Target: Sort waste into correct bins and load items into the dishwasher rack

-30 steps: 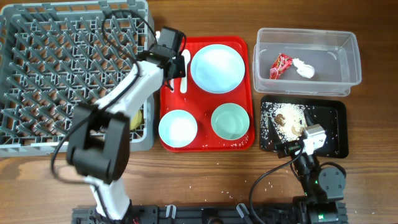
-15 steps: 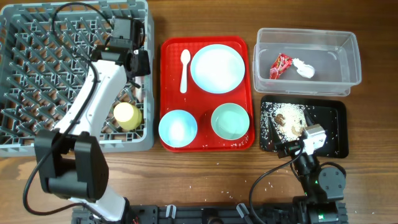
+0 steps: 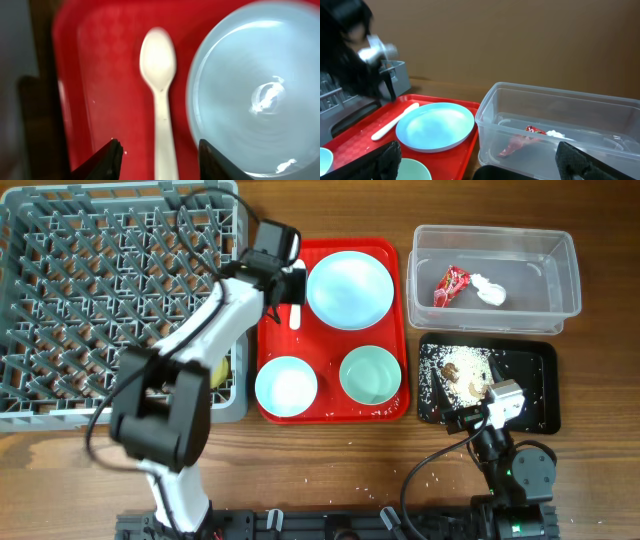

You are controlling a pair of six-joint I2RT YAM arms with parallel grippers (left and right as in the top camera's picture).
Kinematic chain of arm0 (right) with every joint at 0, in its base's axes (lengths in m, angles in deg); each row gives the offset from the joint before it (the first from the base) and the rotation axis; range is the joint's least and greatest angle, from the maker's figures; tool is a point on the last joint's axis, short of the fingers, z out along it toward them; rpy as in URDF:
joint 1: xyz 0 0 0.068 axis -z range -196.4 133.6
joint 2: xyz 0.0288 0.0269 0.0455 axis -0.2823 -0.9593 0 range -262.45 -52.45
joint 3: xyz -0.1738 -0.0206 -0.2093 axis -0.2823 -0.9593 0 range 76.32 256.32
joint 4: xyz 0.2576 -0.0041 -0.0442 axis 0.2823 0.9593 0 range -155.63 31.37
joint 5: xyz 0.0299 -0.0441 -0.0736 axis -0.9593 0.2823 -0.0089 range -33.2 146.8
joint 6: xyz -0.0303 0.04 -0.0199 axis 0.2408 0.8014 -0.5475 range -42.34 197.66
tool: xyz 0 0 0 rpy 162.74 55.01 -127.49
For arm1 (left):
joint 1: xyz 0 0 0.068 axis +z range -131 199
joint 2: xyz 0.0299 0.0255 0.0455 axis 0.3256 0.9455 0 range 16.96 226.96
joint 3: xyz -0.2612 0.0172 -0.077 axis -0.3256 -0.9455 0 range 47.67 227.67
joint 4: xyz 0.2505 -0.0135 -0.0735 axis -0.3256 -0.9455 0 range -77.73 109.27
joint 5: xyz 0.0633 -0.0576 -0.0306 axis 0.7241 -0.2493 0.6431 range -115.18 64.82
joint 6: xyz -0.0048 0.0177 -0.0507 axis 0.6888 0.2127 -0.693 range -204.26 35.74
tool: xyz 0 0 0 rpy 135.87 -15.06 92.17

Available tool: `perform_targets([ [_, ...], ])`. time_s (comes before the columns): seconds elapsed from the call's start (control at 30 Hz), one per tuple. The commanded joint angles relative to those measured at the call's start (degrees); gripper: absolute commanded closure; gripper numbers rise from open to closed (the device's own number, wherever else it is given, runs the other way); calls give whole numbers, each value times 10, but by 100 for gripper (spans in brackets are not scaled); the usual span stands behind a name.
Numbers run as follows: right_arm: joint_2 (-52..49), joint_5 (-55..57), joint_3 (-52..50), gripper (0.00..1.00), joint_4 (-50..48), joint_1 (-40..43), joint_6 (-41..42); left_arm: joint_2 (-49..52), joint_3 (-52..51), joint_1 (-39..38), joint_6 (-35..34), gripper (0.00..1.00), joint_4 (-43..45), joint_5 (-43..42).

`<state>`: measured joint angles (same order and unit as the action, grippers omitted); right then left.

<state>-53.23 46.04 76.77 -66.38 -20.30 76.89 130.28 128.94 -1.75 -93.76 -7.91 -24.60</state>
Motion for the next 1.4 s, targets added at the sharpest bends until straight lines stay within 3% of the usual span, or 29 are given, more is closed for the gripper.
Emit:
perform_targets([
  [0.0,5,-9,-2,0,-3,2,-7,56,0,3,-34,54,16,23],
  [0.27,5,-9,-2,0,-3,2,-7,108,0,2,-33,59,30,-12],
  [0.37,5,-9,-2,0,-3,2,-7,108,0,2,-31,93,29,5],
  [0.4,5,-9,-2,0,-3,2,-7,108,0,2,-32,96,27,8],
  [0.63,5,-9,-2,0,-3,2,-7,91,0,1,-47,96,1,3],
  [0.8,5,-9,-2,0,-3,2,-7,4,0,3,-47,96,-37,6],
  [0.97,5,-9,-2,0,-3,2,-7,-122,0,23,-42,96,-144,125],
  [1.2,5,-9,-2,0,-3,2,-7,-115,-3,93,-13,96,-185,134],
  [1.3,5,-9,-2,0,-3,2,-7,-113,-3,97,-12,88,-185,134],
  [1.37,5,-9,-2,0,-3,2,-7,-113,-3,94,-12,63,-189,130],
])
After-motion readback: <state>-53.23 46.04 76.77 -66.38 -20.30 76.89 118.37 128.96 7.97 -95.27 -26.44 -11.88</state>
